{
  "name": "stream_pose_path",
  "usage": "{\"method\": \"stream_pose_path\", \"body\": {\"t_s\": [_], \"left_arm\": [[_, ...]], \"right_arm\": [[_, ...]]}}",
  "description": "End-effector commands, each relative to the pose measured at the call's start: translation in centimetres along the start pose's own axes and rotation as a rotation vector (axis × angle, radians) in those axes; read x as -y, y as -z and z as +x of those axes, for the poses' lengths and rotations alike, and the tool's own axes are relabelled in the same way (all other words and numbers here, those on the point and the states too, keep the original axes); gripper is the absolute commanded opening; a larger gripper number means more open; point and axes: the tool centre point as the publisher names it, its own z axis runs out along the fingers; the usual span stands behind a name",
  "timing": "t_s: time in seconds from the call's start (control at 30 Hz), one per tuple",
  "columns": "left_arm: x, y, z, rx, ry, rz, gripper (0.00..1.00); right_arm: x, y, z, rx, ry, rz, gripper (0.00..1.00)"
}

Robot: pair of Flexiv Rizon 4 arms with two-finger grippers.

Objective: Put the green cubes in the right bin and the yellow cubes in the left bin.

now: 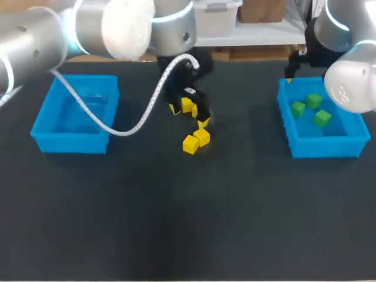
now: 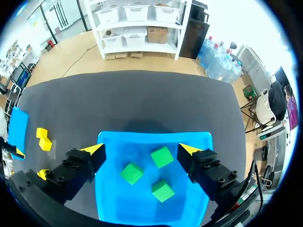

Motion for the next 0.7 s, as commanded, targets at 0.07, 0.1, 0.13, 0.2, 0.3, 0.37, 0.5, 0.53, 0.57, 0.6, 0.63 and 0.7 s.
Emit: {"method": "stream_pose_path", "body": {"t_s": [0.07, 0.1, 0.13, 0.2, 0.3, 0.37, 0.5, 0.53, 0.57, 0.6, 0.63, 0.7], "left_arm": [[-0.2, -1.0, -1.1, -0.077, 0.002, -0.018, 1.0], [-0.1, -1.2, -1.1, -0.078, 0.004, -0.019, 1.0], [-0.2, -1.3, -1.2, -0.08, 0.006, -0.029, 1.0], [-0.2, -1.7, -1.2, -0.083, 0.007, -0.039, 1.0], [-0.5, -2.3, -1.3, -0.087, 0.013, -0.062, 1.0], [-0.7, -2.7, -1.3, -0.09, 0.018, -0.078, 1.0], [-0.7, -3.1, -1.4, -0.094, 0.025, -0.089, 1.0], [-0.8, -3.3, -1.4, -0.095, 0.026, -0.095, 1.0], [-0.8, -3.4, -1.4, -0.095, 0.027, -0.1, 1.0], [-0.8, -3.5, -1.5, -0.095, 0.027, -0.104, 1.0], [-0.8, -3.6, -1.5, -0.095, 0.027, -0.109, 1.0], [-0.8, -3.7, -1.7, -0.094, 0.028, -0.114, 1.0]], "right_arm": [[0.0, 0.1, 0.2, 0.004, -0.001, 0.002, 1.0], [0.0, 0.1, 0.2, 0.004, -0.001, 0.002, 1.0], [0.0, 0.1, 0.2, 0.004, -0.001, 0.002, 1.0], [0.0, 0.1, 0.2, 0.004, -0.001, 0.002, 1.0], [0.0, 0.1, 0.2, 0.004, -0.001, 0.002, 1.0], [0.0, 0.1, 0.2, 0.004, -0.001, 0.002, 1.0], [0.0, 0.1, 0.2, 0.004, -0.001, 0.002, 1.0], [0.0, 0.1, 0.2, 0.004, -0.001, 0.002, 1.0], [0.0, 0.1, 0.2, 0.004, -0.001, 0.002, 1.0], [0.0, 0.1, 0.2, 0.004, -0.001, 0.002, 1.0], [0.0, 0.1, 0.2, 0.004, -0.001, 0.002, 1.0], [0.0, 0.1, 0.2, 0.004, -0.001, 0.002, 1.0]]}}
